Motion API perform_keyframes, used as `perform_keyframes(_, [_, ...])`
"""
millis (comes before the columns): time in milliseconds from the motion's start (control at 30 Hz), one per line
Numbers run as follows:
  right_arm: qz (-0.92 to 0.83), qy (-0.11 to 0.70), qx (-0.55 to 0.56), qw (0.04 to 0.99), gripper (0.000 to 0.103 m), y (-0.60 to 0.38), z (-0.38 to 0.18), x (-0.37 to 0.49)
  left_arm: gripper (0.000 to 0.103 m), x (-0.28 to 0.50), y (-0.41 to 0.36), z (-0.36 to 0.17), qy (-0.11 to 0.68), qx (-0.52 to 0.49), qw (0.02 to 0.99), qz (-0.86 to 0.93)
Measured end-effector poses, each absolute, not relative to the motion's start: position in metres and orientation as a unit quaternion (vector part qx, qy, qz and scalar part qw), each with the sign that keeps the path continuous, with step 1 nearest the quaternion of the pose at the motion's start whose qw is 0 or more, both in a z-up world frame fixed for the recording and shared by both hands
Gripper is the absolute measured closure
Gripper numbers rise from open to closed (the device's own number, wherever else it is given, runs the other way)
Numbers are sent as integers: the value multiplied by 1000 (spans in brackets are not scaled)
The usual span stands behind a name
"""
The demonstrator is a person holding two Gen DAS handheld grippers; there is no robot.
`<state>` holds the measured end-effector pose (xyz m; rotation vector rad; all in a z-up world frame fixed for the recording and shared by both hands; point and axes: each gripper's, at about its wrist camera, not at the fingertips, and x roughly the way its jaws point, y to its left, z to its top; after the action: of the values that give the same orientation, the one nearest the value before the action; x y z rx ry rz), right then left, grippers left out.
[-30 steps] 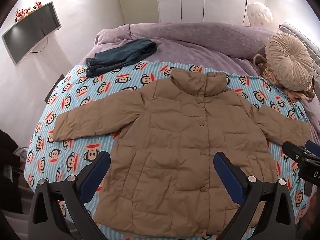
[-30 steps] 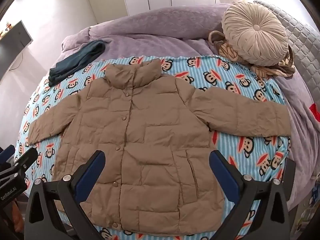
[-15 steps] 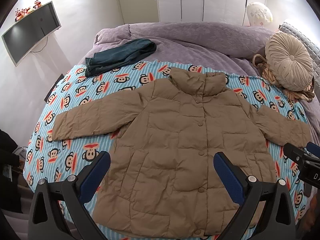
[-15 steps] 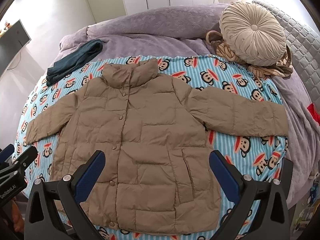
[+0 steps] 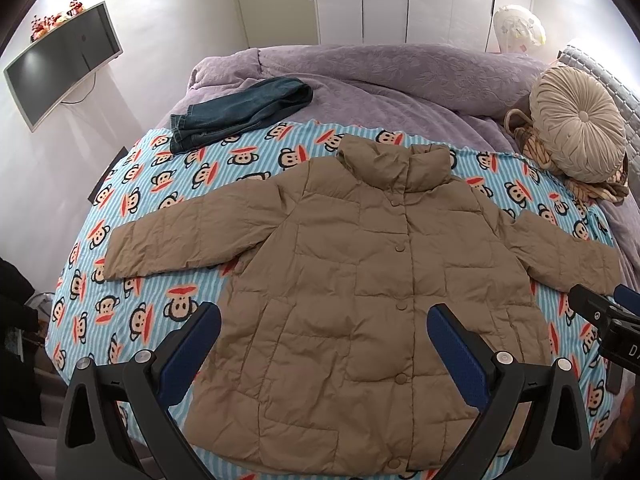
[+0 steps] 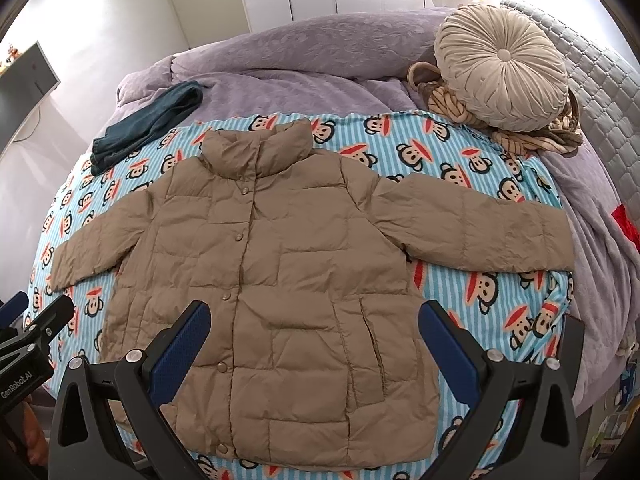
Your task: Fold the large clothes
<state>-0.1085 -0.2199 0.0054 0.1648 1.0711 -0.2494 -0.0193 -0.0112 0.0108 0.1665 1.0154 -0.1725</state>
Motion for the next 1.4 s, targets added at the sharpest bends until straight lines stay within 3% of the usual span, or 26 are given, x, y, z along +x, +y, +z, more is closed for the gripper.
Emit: perform_keyframes(1400, [-119,508,80,849,0,-221,5,-109,0,-24,-10,10,483,80,868,-82])
